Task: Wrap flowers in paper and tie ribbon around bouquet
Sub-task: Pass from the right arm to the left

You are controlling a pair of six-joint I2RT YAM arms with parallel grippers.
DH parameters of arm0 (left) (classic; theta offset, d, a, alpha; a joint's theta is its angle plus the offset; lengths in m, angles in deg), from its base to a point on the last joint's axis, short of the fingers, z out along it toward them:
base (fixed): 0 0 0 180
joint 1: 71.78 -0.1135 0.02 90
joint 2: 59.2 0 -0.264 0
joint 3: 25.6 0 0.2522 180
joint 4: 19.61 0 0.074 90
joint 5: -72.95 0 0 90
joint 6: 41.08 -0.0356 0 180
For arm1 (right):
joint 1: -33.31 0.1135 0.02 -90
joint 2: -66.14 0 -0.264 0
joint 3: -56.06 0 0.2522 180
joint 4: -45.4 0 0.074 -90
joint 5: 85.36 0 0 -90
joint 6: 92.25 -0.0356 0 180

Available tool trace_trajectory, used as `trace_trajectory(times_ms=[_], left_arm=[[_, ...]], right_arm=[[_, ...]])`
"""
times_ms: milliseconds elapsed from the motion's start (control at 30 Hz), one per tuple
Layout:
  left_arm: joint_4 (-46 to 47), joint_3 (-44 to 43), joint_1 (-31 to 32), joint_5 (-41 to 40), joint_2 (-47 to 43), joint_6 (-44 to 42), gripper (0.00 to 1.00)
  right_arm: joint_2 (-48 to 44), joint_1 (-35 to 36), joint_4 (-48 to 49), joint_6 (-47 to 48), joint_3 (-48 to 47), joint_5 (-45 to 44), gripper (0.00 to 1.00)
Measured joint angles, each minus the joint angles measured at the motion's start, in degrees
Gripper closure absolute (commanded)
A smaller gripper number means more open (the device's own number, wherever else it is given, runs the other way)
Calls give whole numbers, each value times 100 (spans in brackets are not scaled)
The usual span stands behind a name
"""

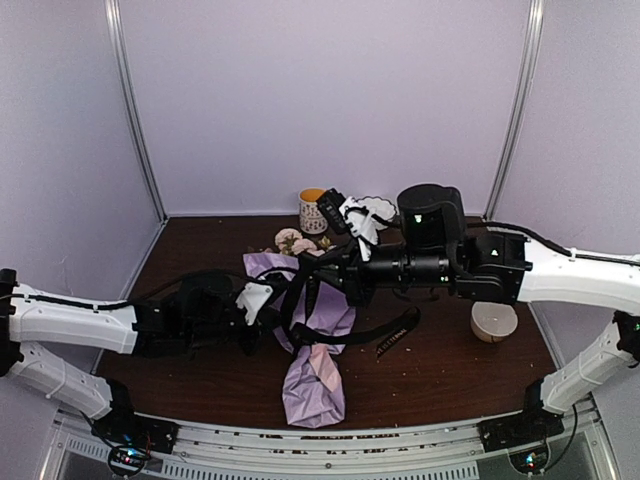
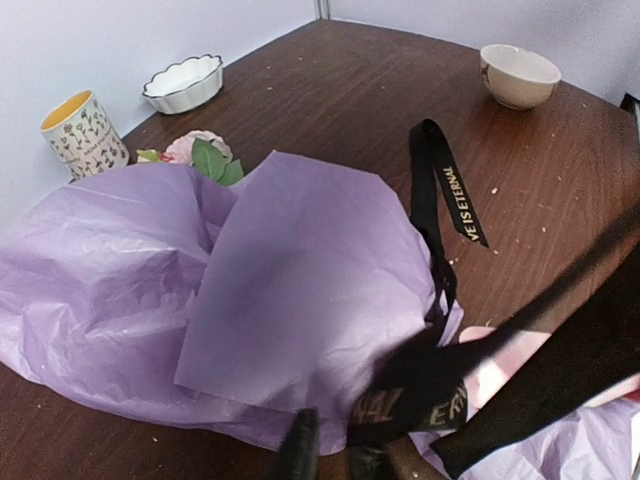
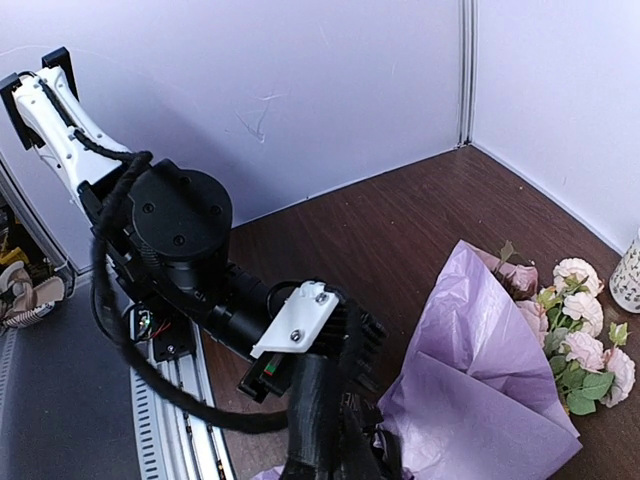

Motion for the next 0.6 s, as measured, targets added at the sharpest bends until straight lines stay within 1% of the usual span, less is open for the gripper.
trace_trajectory(times_ms=[67, 267, 433, 600], left_arm=[[87, 0, -28, 35, 114, 35, 100], [330, 0, -214, 350, 210, 68, 100], [566, 98, -219, 671, 107, 68, 100], [570, 214, -269, 564, -68, 173, 100]], right_arm=[[-70, 0, 7, -39, 98, 9, 100], [-116, 0, 70, -214, 378, 157, 100], [-109, 0, 205, -369, 553, 264, 100], [-92, 9, 350, -551, 732, 413, 98]])
